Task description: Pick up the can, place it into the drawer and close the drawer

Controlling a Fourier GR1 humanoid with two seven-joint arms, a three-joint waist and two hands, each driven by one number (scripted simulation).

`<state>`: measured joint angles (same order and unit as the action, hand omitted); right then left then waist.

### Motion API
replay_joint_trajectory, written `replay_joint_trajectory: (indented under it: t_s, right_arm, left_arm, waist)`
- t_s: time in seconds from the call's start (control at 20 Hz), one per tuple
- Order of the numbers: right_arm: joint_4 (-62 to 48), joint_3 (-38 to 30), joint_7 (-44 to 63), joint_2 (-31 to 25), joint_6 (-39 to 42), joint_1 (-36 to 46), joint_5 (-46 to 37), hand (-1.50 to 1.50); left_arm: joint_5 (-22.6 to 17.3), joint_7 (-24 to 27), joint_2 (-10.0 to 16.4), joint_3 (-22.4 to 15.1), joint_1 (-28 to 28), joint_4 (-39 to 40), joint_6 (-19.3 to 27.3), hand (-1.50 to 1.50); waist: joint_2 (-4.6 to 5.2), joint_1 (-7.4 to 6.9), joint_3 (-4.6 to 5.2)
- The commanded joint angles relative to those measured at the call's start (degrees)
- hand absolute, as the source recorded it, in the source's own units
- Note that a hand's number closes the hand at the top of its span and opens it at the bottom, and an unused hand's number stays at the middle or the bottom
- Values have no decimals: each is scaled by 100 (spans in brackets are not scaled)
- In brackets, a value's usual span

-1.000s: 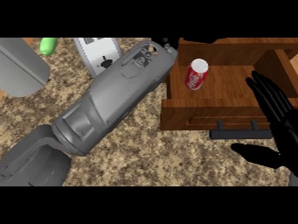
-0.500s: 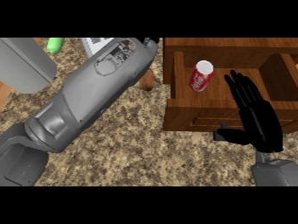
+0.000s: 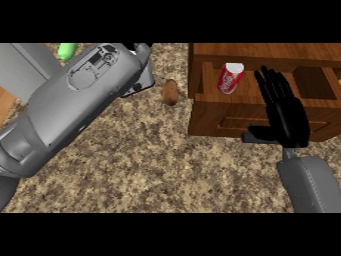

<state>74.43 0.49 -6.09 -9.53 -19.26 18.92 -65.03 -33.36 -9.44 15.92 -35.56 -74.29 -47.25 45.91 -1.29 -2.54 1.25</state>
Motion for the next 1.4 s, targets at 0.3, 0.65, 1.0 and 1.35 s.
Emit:
replay_joint_trajectory:
  t_s: [0.3,0.65,1.0,1.35]
  right_arm:
    - [-2174,-431,76,234,-1093,968,-429,-150]
    - [-3478,-832,-68,154,-1854,1960,-510,-150]
    - [-4698,-1196,90,23,-2107,3354,-543,-150]
    - [-5446,-1363,144,-247,-2276,3991,-596,-150]
  left_arm:
    - [131,-508,706,-77,610,-1082,-123,-150]
    - [221,-735,1057,-64,1011,-1664,-192,-150]
    - [447,-637,1008,-96,1553,-2064,16,-150]
    - [540,-713,1161,-99,2040,-2751,70,-150]
  waist:
    - [155,-193,-136]
    - [185,-231,-137]
    - [240,-242,-137]
    - [266,-336,-140]
